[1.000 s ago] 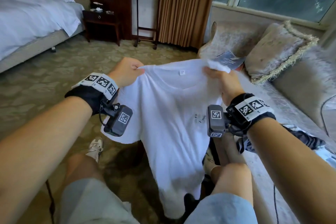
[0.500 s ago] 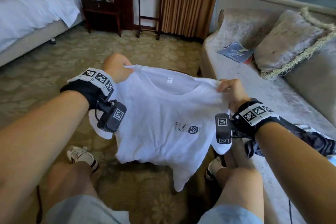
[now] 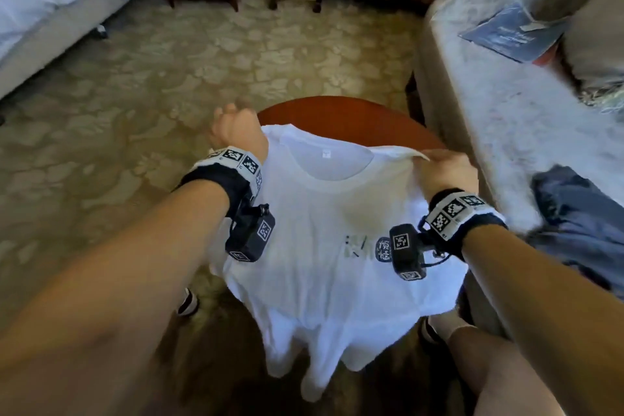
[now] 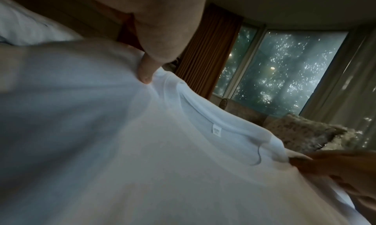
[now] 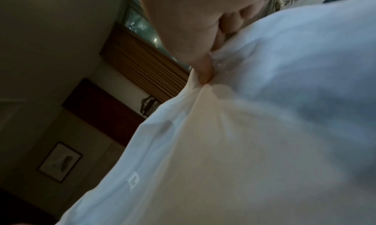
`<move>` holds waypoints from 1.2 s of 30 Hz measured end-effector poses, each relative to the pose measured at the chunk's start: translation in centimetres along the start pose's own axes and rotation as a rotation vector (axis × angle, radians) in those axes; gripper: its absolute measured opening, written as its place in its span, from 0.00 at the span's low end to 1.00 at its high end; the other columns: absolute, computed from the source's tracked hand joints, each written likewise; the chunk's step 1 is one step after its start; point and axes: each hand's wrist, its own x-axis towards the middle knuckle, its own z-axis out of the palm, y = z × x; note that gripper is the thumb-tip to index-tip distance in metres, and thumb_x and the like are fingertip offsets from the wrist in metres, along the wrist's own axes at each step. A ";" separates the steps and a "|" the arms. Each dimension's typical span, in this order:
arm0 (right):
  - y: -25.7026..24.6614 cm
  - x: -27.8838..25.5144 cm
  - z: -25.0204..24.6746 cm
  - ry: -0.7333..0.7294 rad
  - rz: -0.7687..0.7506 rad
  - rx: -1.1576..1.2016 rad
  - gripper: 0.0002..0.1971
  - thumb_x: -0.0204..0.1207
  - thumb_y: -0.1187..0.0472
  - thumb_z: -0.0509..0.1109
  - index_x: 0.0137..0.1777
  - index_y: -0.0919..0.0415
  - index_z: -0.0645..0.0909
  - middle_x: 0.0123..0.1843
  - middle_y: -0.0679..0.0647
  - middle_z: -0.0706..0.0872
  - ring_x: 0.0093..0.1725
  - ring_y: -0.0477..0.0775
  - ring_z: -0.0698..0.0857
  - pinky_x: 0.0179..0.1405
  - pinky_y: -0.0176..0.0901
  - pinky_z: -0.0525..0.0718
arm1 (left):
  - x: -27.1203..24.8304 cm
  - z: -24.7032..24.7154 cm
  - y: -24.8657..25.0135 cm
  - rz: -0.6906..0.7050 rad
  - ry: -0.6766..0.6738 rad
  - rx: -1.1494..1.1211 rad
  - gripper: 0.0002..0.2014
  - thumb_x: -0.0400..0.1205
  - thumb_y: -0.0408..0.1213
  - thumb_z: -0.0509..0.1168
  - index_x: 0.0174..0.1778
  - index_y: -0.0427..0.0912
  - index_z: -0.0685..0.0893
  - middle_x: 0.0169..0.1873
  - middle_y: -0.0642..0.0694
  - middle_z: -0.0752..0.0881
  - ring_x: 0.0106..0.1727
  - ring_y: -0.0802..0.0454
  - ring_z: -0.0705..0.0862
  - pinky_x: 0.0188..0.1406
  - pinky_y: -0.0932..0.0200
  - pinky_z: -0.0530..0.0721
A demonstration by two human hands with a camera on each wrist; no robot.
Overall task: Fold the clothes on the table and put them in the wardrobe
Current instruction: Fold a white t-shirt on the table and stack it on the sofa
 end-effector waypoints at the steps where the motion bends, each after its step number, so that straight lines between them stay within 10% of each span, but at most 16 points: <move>1: 0.1 0.4 0.7 -0.005 0.023 0.023 0.15 0.76 0.52 0.67 0.59 0.48 0.89 0.56 0.58 0.90 0.58 0.65 0.86 0.59 0.49 0.84 | 0.8 1.0 0.6 -0.014 -0.063 -0.014 0.06 0.80 0.30 0.64 0.47 0.34 0.85 0.51 0.35 0.86 0.55 0.35 0.83 0.47 0.49 0.77; 6: 1.5 3.7 4.3 0.048 0.106 0.187 0.08 0.71 0.57 0.66 0.46 0.52 0.87 0.38 0.48 0.89 0.50 0.59 0.87 0.46 0.42 0.81 | 3.0 6.3 1.6 -0.030 -0.076 -0.268 0.10 0.84 0.32 0.57 0.58 0.32 0.77 0.46 0.33 0.82 0.49 0.34 0.81 0.41 0.49 0.73; 9: 2.0 5.6 5.5 0.014 -0.044 0.293 0.14 0.76 0.58 0.64 0.60 0.46 0.80 0.49 0.46 0.88 0.55 0.55 0.86 0.55 0.44 0.82 | 4.2 8.7 1.5 0.077 -0.079 -0.542 0.11 0.80 0.29 0.59 0.56 0.28 0.75 0.44 0.36 0.74 0.47 0.36 0.79 0.37 0.47 0.70; 12: 2.1 7.3 5.7 -0.208 -0.108 0.474 0.23 0.73 0.63 0.70 0.65 0.41 0.72 0.63 0.43 0.84 0.66 0.49 0.83 0.68 0.54 0.82 | 5.9 9.6 1.2 0.178 -0.174 -0.716 0.24 0.77 0.30 0.70 0.68 0.34 0.70 0.61 0.38 0.76 0.66 0.43 0.77 0.53 0.52 0.80; 16: 1.0 9.6 6.0 -0.393 -0.125 0.362 0.10 0.66 0.57 0.77 0.45 0.42 0.84 0.66 0.32 0.78 0.72 0.51 0.76 0.75 0.61 0.74 | 7.9 10.1 1.1 0.244 -0.236 -0.607 0.12 0.77 0.35 0.73 0.55 0.42 0.81 0.72 0.44 0.73 0.71 0.46 0.75 0.69 0.53 0.74; 18: 0.5 10.3 6.2 -0.418 -0.234 0.063 0.13 0.66 0.43 0.75 0.51 0.30 0.85 0.78 0.34 0.70 0.80 0.48 0.67 0.84 0.62 0.57 | 8.6 10.1 1.4 0.262 -0.239 -0.567 0.13 0.79 0.36 0.71 0.58 0.40 0.83 0.77 0.45 0.70 0.76 0.49 0.71 0.74 0.55 0.68; 21: -0.5 11.1 6.9 -0.434 -0.381 -0.469 0.26 0.83 0.38 0.58 0.82 0.32 0.62 0.89 0.43 0.50 0.87 0.51 0.48 0.84 0.61 0.43 | 9.1 9.9 2.3 0.277 -0.291 -0.444 0.25 0.83 0.43 0.65 0.76 0.43 0.72 0.82 0.51 0.62 0.81 0.52 0.63 0.79 0.55 0.58; 24: -1.3 12.3 7.9 -0.483 -0.393 -0.633 0.31 0.85 0.35 0.45 0.86 0.34 0.43 0.89 0.44 0.36 0.87 0.50 0.37 0.85 0.62 0.39 | 9.2 10.0 3.4 0.270 -0.427 -0.107 0.39 0.82 0.63 0.55 0.86 0.50 0.49 0.85 0.58 0.45 0.85 0.60 0.44 0.81 0.41 0.38; 36: -2.7 16.1 9.5 -0.484 -0.334 -0.671 0.31 0.84 0.33 0.43 0.85 0.33 0.39 0.88 0.42 0.36 0.87 0.50 0.37 0.84 0.63 0.39 | 13.2 10.4 4.6 0.268 -0.561 0.032 0.48 0.76 0.75 0.46 0.85 0.52 0.36 0.84 0.59 0.34 0.83 0.59 0.32 0.79 0.32 0.33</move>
